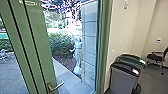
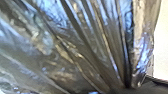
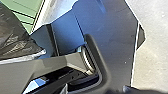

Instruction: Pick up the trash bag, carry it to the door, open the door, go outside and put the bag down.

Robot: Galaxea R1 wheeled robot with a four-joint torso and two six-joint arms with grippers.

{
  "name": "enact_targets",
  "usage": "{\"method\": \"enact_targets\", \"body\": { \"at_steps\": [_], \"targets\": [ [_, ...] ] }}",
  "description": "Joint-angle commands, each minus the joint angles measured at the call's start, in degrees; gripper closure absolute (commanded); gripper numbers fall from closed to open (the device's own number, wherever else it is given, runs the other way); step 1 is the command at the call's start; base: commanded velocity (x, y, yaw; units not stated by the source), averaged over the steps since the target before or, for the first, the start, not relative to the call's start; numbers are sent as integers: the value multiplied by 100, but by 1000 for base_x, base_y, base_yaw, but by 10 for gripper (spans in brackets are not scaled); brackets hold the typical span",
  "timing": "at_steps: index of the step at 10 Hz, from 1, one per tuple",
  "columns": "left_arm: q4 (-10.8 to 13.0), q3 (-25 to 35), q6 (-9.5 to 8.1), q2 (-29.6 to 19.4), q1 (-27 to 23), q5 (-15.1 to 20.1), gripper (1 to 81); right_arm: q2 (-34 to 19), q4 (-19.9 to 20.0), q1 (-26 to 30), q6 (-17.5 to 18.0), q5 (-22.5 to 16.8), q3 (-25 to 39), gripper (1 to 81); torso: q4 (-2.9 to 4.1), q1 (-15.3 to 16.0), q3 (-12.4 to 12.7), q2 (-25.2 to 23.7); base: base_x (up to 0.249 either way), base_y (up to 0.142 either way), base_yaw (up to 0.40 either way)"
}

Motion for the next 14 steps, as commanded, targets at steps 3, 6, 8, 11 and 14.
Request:
{"method": "enact_targets", "body": {
  "at_steps": [3,6,8,11,14],
  "targets": [
    [41,-5,66,55,-239,-315,811,34,-47,183,-41,-272,42,10,0,0,0,0,0,0,0],
    [50,-5,110,55,-239,-271,811,52,-56,192,-41,-272,41,10,0,0,0,0,0,0,0],
    [50,4,128,64,-239,-262,811,52,-56,192,-41,-272,41,10,0,0,0,0,0,0,0],
    [59,-5,179,55,-239,-244,811,52,-56,201,-41,-272,41,10,0,0,0,0,0,0,0],
    [59,-5,233,55,-239,-236,811,43,-56,192,-41,-272,41,10,0,0,0,0,0,0,0]
  ]
}}
